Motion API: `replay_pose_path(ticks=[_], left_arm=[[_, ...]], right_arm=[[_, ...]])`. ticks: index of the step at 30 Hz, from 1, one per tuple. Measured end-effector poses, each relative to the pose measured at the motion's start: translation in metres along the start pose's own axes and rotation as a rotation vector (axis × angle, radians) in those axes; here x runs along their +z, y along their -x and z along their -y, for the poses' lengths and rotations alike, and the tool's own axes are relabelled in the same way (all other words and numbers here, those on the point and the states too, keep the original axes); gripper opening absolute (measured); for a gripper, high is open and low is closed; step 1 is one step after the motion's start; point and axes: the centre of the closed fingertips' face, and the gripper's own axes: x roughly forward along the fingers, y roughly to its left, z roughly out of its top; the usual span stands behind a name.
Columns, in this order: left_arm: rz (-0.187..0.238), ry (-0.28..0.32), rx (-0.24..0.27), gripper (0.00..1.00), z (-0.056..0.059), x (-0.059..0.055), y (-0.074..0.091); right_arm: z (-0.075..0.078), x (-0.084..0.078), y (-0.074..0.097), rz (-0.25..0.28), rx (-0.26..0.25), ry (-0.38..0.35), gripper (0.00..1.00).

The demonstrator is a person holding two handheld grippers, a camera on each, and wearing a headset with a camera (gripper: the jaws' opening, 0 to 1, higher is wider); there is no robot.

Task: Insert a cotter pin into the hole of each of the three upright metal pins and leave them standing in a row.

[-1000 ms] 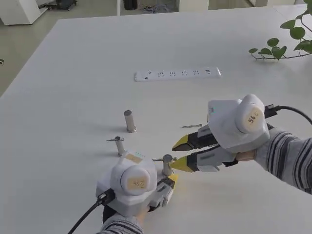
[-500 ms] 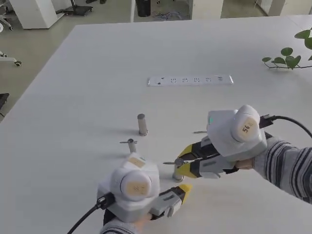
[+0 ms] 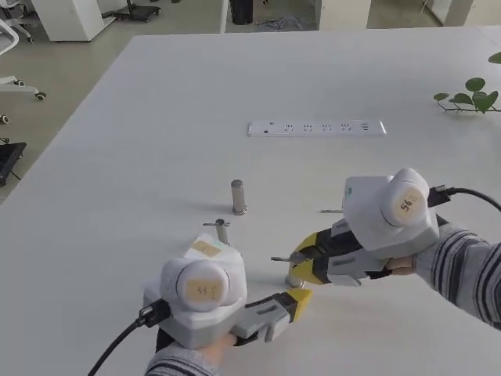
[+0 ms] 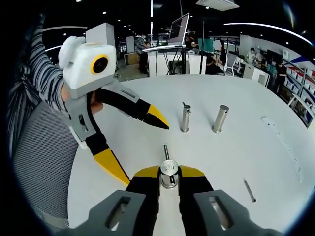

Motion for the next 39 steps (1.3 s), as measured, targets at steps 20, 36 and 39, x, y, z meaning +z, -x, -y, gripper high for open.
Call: replay_pose_path(ticks=[20, 36, 39], left_arm=[[0.044, -0.023, 0.058, 0.81, -0.02, 0.009, 0.028], [0.068, -0.026, 0.1, 0.83, -0.038, 0.013, 0.044], [0.067, -0.027, 0.101, 0.83, -0.039, 0.013, 0.044]], right_arm=[[0.023, 0.017, -0.01, -0.032, -0.001, 0.071, 0.08], [0.041, 0.02, -0.016, -0.052, 0.002, 0.085, 0.08], [0.044, 0.018, -0.018, -0.056, 0.006, 0.085, 0.08]])
